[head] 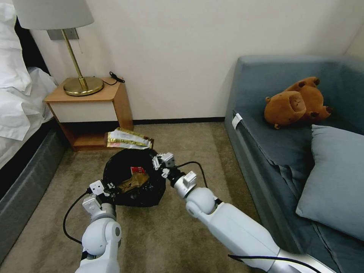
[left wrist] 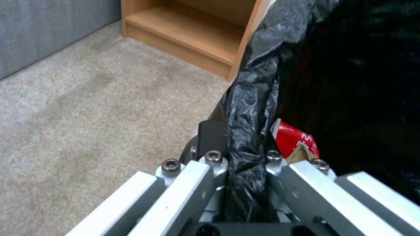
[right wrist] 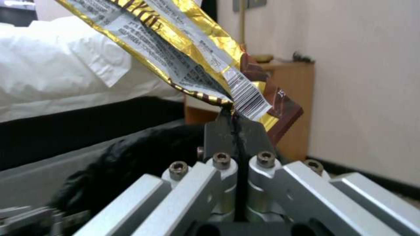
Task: Pick up the trash bin, then pick up the garbage on the floor and place it into the trash bin.
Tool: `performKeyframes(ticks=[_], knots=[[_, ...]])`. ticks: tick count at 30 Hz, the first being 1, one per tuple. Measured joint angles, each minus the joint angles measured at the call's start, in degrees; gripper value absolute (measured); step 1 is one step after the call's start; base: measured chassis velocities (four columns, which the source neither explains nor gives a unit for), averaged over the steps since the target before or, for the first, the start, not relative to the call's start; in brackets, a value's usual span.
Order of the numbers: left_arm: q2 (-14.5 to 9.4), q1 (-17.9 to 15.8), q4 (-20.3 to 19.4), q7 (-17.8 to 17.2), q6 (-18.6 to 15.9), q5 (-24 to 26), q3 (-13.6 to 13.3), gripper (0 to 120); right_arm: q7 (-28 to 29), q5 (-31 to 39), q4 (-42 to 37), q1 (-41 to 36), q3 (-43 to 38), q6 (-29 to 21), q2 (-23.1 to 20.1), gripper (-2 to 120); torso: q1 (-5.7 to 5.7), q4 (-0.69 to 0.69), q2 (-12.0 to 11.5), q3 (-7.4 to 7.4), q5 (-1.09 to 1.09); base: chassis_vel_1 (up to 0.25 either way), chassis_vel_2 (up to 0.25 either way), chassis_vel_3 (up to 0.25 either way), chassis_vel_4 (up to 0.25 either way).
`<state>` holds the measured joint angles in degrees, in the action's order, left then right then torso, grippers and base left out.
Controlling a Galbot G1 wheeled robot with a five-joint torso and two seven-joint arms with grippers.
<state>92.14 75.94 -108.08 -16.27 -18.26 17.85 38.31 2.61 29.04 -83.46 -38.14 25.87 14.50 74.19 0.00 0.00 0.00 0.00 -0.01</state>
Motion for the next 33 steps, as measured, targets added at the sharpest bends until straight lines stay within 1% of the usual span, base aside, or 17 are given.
performKeyframes(ticks=[9, 18, 25, 33], knots=[[0.0, -0.7, 0.2, -0.5, -0.1, 0.3, -0.2, 1, 2.5, 5.4, 0.1, 0.5, 4.9, -2.3, -0.4, 0, 0.0, 0.0, 0.0, 0.0, 0.01, 0.0, 0.0, 0.0, 0.0], [0.0, -1.2, -0.1, -0.6, -0.6, 0.3, -0.8, 1, 4.4, 7.2, 2.8, 0.9, 6.8, -3.2, 0.6, 0, 0.0, -0.01, 0.0, 0.0, 0.01, 0.0, 0.0, 0.0, 0.0], [0.0, -1.1, -0.4, -0.6, -0.7, 0.4, -0.5, 1, 5.2, 9.3, 4.3, 0.8, 7.6, -3.9, 1.7, 0, 0.0, 0.0, 0.0, 0.0, 0.01, 0.0, 0.0, 0.0, 0.0], [0.0, -0.8, -0.5, -0.6, -0.7, 0.3, -0.5, 1, 5.8, 9.3, 4.7, 0.5, 7.8, -5.1, 1.7, 0, 0.0, 0.0, 0.0, 0.0, 0.01, 0.0, 0.0, 0.0, 0.0]])
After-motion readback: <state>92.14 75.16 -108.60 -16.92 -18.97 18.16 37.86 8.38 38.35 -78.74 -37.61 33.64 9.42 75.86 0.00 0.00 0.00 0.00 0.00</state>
